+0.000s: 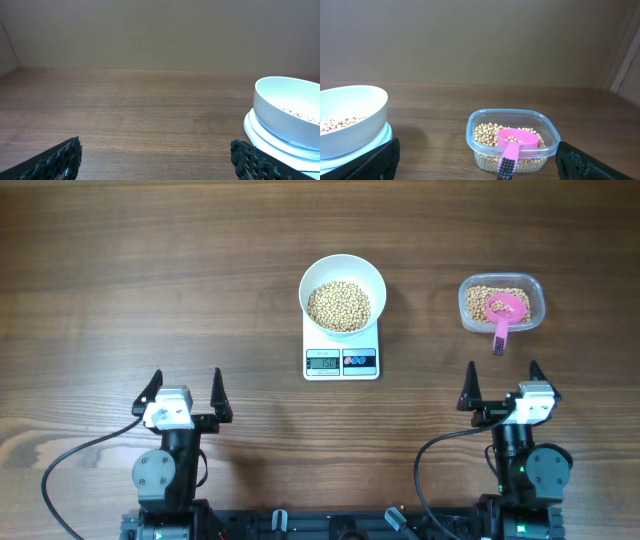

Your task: Scoop item into bowl and weigh 150g on scale

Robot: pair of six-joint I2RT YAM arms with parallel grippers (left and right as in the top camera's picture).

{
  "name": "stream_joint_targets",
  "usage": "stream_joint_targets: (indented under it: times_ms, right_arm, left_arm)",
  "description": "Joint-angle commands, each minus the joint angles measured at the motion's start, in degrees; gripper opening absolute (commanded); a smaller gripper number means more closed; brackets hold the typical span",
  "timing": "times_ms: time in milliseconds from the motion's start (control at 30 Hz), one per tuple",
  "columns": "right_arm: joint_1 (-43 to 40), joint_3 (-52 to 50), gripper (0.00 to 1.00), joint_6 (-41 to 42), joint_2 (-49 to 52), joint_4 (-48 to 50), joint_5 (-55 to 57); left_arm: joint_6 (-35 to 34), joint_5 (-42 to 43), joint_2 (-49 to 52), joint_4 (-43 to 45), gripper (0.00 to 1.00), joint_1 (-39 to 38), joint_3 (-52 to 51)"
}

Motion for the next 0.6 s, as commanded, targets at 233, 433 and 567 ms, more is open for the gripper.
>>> stream_joint_targets:
  times_ms: [233,433,567]
  right_arm:
    - [0.3,-0.1,1.0,0.9,-0.2,-0.1,1.2]
    - [0.3,-0.1,1.0,0.9,-0.2,-0.1,1.4]
    - [0.3,-0.1,1.0,0.8,-0.2,0.0,1.4]
  left_arm:
    - [-0.5,-0.1,-0.6,0.0,1.0,-0.3,-0.3]
    - [-0.5,-0.1,-0.6,0.0,1.0,-0.3,-0.3]
    - [-0.6,-0.1,-0.6,0.0,1.0,-0.3,-0.3]
